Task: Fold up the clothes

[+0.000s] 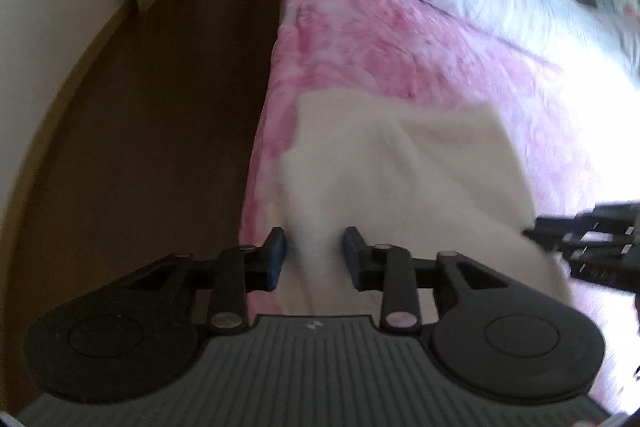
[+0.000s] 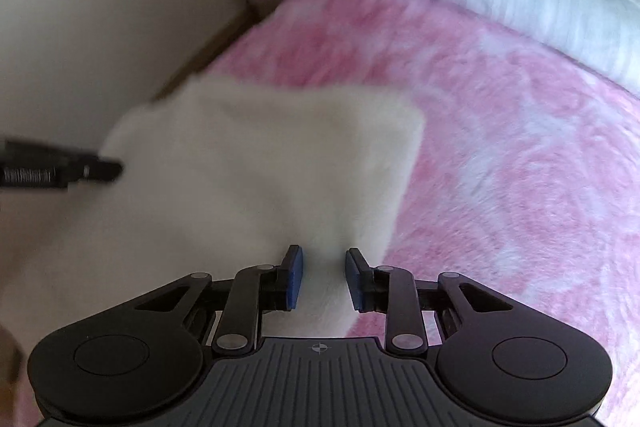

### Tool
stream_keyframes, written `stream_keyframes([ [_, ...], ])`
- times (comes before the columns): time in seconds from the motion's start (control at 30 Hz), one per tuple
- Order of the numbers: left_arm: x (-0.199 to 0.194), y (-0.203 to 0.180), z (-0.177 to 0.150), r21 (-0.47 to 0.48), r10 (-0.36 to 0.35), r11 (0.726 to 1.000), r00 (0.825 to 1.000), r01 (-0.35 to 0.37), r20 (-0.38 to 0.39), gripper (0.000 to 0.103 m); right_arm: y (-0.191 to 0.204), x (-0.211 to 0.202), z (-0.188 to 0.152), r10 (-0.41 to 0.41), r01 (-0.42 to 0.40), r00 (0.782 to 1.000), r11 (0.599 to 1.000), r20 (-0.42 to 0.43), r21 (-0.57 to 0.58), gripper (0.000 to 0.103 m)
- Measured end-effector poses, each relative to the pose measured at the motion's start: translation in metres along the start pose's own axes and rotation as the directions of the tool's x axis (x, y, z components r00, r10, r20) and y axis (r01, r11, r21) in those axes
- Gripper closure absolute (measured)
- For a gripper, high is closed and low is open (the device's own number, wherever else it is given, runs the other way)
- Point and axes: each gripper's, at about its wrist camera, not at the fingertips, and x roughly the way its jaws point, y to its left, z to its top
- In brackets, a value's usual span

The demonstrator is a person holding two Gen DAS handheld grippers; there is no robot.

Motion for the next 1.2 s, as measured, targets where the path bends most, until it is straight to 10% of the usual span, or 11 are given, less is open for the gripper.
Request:
stream_keyframes([
  [0.5, 0.003, 0.000, 0.025, -0.063, 0.053, 0.997, 0.996, -0.049, 0.069, 0.079, -0.047, 0.049, 0.056, 0.024, -0.026, 1.000, 0.995, 0.019, 0.091, 0.074],
  [0.87, -0.101, -0.035, -0.065, -0.189, 0.038, 0.982, 0.997, -0.024, 0.071, 0.082, 0.002, -0.075, -0.040, 0.154, -0.156, 0.988, 0.982, 0.030, 0.106, 0.074],
  [1.2, -0.149, -0.085, -0.084, -0.197, 0.162, 0.970, 0.984, -0.146, 0.068, 0.073, 0.053, -0.083, -0.067, 0.098, -0.103, 0.992, 0.993, -0.082, -0.065, 0.074],
])
